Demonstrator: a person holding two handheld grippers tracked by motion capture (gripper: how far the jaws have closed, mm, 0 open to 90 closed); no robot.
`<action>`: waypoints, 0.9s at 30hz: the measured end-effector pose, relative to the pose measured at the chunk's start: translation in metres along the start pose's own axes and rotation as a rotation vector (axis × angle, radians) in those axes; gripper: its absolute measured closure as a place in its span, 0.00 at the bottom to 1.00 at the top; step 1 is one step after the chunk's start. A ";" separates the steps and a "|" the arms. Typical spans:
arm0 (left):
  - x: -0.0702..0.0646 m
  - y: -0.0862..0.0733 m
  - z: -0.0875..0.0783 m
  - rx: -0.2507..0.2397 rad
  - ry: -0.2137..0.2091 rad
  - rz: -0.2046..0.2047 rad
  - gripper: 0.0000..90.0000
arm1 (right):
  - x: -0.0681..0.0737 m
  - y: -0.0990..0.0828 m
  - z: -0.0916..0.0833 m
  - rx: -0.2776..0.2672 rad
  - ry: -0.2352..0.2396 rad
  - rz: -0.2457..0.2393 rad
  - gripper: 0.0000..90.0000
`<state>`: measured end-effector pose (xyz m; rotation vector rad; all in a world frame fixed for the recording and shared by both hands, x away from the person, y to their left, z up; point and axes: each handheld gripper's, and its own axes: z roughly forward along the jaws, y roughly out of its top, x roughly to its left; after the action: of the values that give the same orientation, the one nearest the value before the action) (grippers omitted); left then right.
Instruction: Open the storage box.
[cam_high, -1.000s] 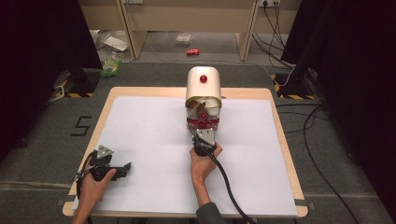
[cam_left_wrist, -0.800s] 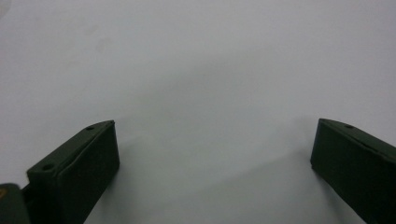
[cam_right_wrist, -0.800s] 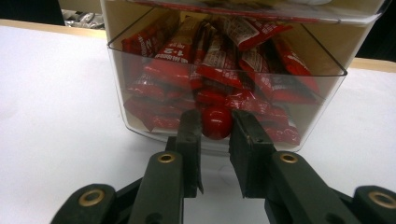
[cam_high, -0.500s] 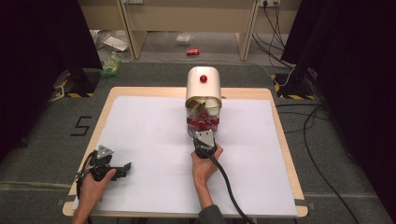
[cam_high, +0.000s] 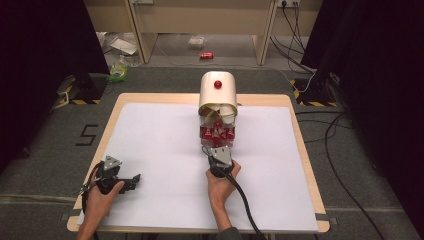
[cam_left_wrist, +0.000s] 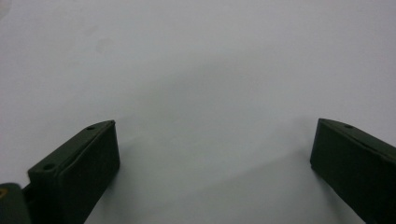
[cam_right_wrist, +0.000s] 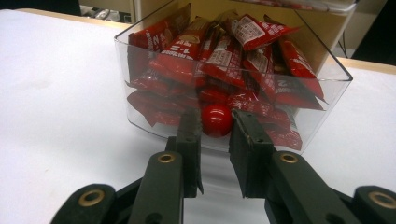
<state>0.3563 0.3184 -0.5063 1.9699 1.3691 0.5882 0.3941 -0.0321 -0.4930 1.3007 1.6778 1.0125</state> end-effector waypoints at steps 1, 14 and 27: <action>0.000 0.000 0.000 0.000 0.000 0.000 0.01 | 0.000 -0.001 -0.002 -0.002 0.004 0.002 0.82; 0.000 0.000 0.000 -0.002 0.000 0.002 0.01 | -0.002 -0.008 -0.018 -0.007 0.034 0.011 0.82; 0.000 0.000 0.000 -0.002 0.000 0.002 0.01 | -0.010 -0.011 -0.027 -0.007 0.097 0.030 0.76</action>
<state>0.3561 0.3183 -0.5062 1.9697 1.3664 0.5898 0.3672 -0.0469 -0.4920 1.2937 1.7303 1.1139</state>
